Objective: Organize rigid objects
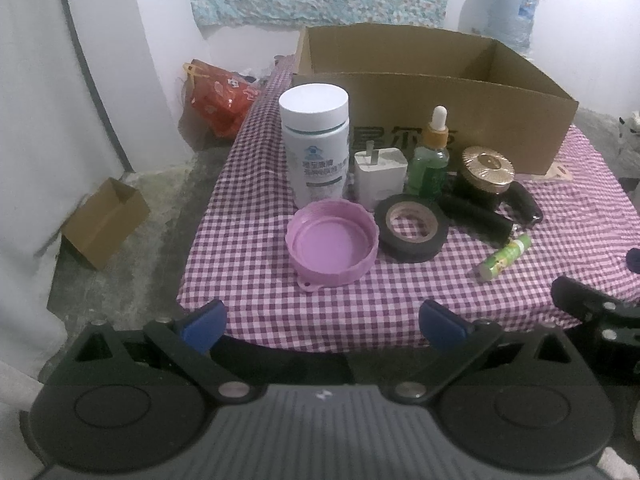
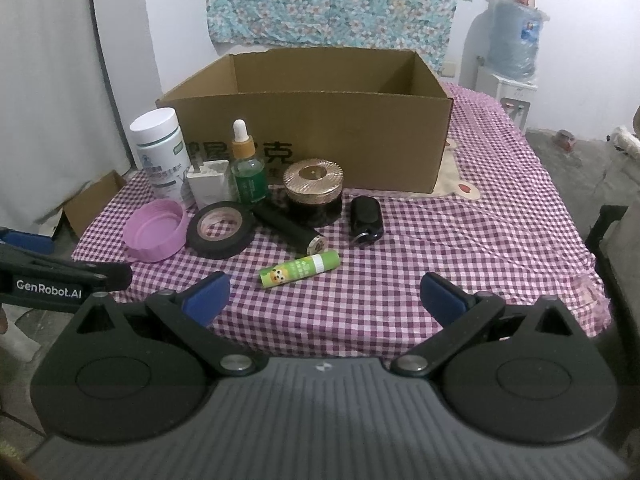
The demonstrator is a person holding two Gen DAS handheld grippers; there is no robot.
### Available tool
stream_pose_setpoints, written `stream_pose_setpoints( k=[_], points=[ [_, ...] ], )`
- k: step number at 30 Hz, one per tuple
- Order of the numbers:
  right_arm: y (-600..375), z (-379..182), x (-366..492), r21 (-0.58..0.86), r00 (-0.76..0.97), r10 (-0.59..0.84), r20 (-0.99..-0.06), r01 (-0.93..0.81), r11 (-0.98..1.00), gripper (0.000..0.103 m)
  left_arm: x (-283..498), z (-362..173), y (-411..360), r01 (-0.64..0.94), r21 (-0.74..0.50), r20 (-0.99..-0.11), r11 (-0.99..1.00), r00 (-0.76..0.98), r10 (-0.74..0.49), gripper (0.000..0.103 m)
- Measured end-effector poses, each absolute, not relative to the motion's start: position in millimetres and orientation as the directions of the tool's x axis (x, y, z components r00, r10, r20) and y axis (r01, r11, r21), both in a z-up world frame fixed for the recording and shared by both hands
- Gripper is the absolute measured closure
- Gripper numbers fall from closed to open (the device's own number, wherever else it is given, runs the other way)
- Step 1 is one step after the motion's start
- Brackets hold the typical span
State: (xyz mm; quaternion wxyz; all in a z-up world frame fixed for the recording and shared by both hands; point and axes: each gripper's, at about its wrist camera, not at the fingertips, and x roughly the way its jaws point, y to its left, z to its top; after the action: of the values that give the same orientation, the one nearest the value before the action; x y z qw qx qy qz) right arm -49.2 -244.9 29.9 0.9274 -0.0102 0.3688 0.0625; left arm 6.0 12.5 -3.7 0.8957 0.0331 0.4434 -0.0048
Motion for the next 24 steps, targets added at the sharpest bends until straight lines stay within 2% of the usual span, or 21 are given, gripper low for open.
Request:
stream_pose_setpoints(
  k=[10,16,19,24],
  points=[
    [-254.4,27.1,-49.8,0.048,0.745,0.12,-0.656,-0.117,0.992,0.001,11.0,-4.7,4.9,0.114,0.011,-0.77,0.993,0.635,-0.064,0.0],
    [-277.4,27.7,-45.0,0.097,0.779,0.124,-0.614,-0.081,0.992,0.001,12.7,-3.4,4.0,0.232,-0.12,-0.688,0.965,0.681,-0.25,0.0],
    [-287.6,29.5,-38.9,0.103,0.799,0.108,-0.591,-0.059,0.993,0.002,17.7,-0.9,-4.7,0.285,-0.133,-0.643,0.949,0.704,-0.301,0.001],
    [-303.9,27.7,-16.2,0.135,0.797,0.105,-0.595,-0.03,0.99,0.008,35.6,1.6,-27.5,0.393,-0.156,-0.63,0.906,0.667,-0.397,0.009]
  ],
)
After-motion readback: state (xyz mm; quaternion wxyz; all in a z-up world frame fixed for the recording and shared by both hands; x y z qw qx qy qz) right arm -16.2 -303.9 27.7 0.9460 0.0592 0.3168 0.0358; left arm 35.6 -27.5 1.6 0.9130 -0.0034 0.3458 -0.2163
